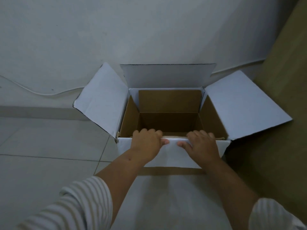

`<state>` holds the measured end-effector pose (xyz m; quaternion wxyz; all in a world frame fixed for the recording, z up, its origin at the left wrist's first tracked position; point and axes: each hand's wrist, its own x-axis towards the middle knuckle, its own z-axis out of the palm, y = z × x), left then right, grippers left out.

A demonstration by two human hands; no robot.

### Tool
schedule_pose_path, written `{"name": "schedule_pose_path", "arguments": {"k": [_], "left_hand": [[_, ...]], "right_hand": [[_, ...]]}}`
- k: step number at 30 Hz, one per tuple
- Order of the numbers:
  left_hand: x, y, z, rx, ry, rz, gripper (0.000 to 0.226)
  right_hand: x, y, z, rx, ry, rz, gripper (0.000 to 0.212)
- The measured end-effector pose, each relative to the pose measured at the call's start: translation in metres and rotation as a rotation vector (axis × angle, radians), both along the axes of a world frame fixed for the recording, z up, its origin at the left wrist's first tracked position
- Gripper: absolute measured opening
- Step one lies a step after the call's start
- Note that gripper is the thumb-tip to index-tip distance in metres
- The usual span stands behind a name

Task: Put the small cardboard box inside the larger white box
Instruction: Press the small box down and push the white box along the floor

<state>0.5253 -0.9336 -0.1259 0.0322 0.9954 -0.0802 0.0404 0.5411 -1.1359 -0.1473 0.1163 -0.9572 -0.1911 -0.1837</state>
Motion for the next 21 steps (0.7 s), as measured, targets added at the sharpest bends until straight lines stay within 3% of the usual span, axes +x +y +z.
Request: {"name": "schedule_pose_path", "arguments": {"k": [9,21], "left_hand": [[0.018,-0.057,-0.009,-0.036,-0.085,0.05,0.036],[0.018,-0.054,0.001,-0.096,0.041,0.016,0.03]], "right_hand": [[0.02,-0.051,-0.004,0.013,-0.006,-0.046,0.037],[0.022,-0.054,0.0,0.021,0.042,-0.027,0.038]]}}
